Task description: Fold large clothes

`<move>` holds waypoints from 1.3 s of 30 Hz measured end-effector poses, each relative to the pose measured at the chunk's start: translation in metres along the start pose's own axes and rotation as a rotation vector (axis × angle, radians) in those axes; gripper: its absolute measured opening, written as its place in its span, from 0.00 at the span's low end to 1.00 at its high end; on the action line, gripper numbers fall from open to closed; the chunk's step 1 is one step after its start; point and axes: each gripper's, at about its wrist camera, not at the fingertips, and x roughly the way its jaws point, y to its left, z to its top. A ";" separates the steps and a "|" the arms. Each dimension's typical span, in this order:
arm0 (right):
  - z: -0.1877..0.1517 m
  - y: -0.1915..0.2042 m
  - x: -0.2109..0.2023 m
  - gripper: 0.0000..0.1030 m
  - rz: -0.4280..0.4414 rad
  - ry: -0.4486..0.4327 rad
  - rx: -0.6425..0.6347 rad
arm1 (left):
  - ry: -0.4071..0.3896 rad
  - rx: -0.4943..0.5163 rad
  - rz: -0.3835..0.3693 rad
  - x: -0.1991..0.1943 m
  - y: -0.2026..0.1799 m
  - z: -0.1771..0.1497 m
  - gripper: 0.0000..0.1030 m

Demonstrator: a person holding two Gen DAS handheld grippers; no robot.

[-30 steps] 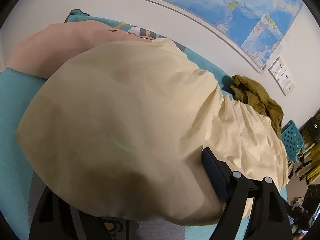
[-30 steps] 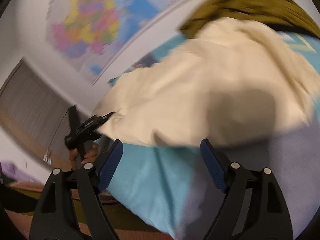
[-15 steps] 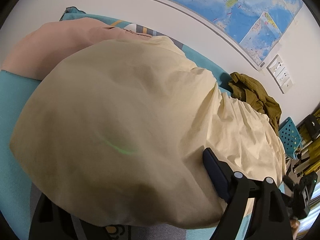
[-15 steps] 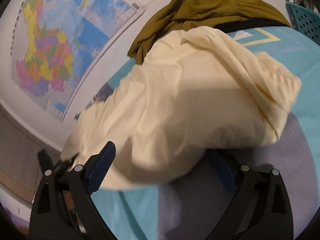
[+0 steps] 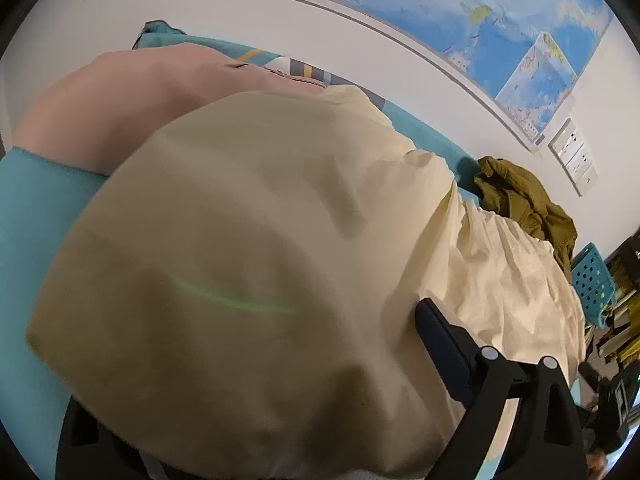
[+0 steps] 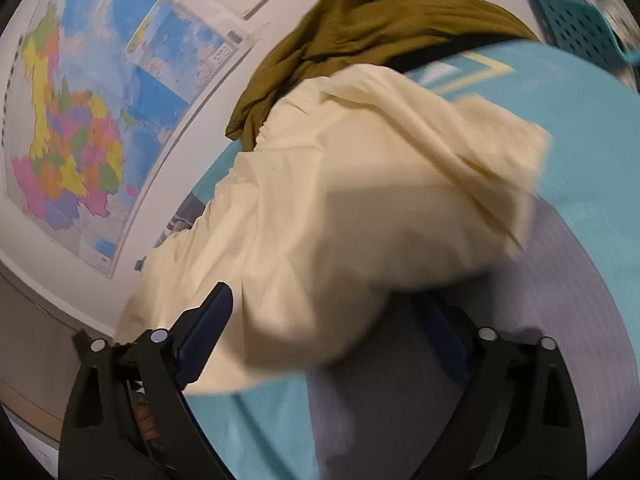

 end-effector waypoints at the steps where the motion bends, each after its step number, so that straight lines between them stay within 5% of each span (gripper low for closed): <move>1: 0.004 0.005 0.008 0.94 -0.004 -0.006 -0.011 | 0.005 0.007 0.007 0.001 -0.002 0.001 0.89; 7: 0.023 0.024 0.042 0.95 0.068 -0.031 -0.028 | 0.004 0.007 -0.007 0.002 0.001 0.004 0.90; 10: 0.026 0.029 0.053 0.87 0.139 -0.017 -0.032 | -0.009 0.022 0.001 0.006 -0.002 0.005 0.93; 13: 0.030 0.024 0.062 0.50 0.165 0.029 -0.008 | -0.003 0.029 0.032 0.009 -0.007 0.008 0.91; 16: 0.033 0.018 0.063 0.32 0.207 0.072 -0.010 | 0.008 0.012 0.035 0.006 -0.007 0.011 0.68; 19: 0.035 0.021 0.062 0.36 0.224 0.089 -0.029 | 0.011 0.024 0.019 0.005 -0.007 0.013 0.62; 22: 0.034 0.023 0.068 0.41 0.235 0.117 -0.030 | 0.022 0.030 -0.006 0.010 -0.009 0.013 0.75; 27: 0.039 0.043 0.049 0.15 0.265 0.094 -0.114 | 0.003 0.055 0.009 -0.003 -0.018 0.017 0.31; 30: 0.045 0.070 0.028 0.13 0.292 0.057 -0.183 | -0.034 0.088 -0.019 -0.025 -0.027 0.025 0.24; 39: 0.070 0.156 -0.022 0.11 0.387 -0.047 -0.375 | -0.174 0.136 -0.129 -0.100 -0.028 0.073 0.22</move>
